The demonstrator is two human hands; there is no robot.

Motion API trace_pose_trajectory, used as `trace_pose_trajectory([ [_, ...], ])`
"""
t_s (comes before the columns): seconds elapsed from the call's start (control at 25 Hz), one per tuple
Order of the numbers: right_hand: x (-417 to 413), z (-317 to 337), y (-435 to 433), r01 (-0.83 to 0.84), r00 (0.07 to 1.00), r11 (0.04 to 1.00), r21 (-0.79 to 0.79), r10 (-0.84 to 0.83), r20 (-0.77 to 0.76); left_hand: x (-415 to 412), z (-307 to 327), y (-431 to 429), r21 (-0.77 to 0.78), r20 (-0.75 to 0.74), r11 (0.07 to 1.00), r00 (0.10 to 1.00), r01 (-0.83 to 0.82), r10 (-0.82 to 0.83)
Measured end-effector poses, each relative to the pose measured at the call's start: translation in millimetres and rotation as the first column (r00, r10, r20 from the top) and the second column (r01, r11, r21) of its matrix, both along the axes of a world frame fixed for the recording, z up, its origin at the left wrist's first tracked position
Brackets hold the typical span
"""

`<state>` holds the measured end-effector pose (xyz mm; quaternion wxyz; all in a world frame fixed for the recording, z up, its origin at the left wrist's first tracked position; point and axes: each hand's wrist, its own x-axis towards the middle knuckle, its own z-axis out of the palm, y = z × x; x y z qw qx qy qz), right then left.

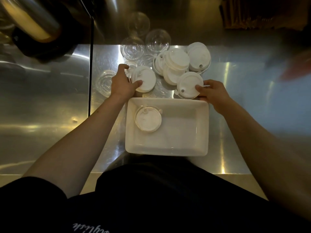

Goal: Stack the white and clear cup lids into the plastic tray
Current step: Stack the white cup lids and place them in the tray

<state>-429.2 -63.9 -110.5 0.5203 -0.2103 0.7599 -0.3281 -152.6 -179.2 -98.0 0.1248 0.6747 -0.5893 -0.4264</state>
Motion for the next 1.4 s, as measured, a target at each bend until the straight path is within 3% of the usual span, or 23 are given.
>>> trace_pose_trajectory([
  [0.12, -1.2, 9.2, 10.3, 0.051, 0.994, 0.998, -0.049, -0.046, 0.100, -0.8, 5.3, 2.9, -0.009, -0.066, 0.999, 0.996, -0.054, 0.053],
  [0.32, 2.3, 20.4, 21.2, 0.118, 0.989, 0.981, -0.151, -0.104, 0.103, -3.1, 11.5, 12.3, 0.069, -0.185, 0.988, 0.971, -0.139, 0.150],
  [0.6, 16.7, 46.0, 14.7, 0.096, 0.993, 0.952, -0.291, -0.073, 0.087, 2.4, 28.6, 8.8, 0.153, -0.431, 0.940, 0.836, -0.304, 0.340],
  [0.8, 41.1, 61.6, 14.1, 0.054, 0.993, 0.937, -0.345, -0.013, 0.120, 5.7, 50.0, 22.6, 0.236, -0.631, 0.943, 0.702, -0.233, 0.331],
  [1.0, 67.2, 75.3, 21.6, 0.146, 0.955, 0.942, -0.302, -0.055, 0.290, 4.5, 58.6, 51.9, 0.337, -0.714, 0.921, 0.585, -0.194, 0.384],
  [1.4, 99.7, 82.0, 44.2, 0.147, 0.943, 0.946, -0.288, -0.045, 0.331, 7.7, 58.7, 99.5, 0.400, -0.762, 0.910, 0.512, -0.111, 0.397],
])
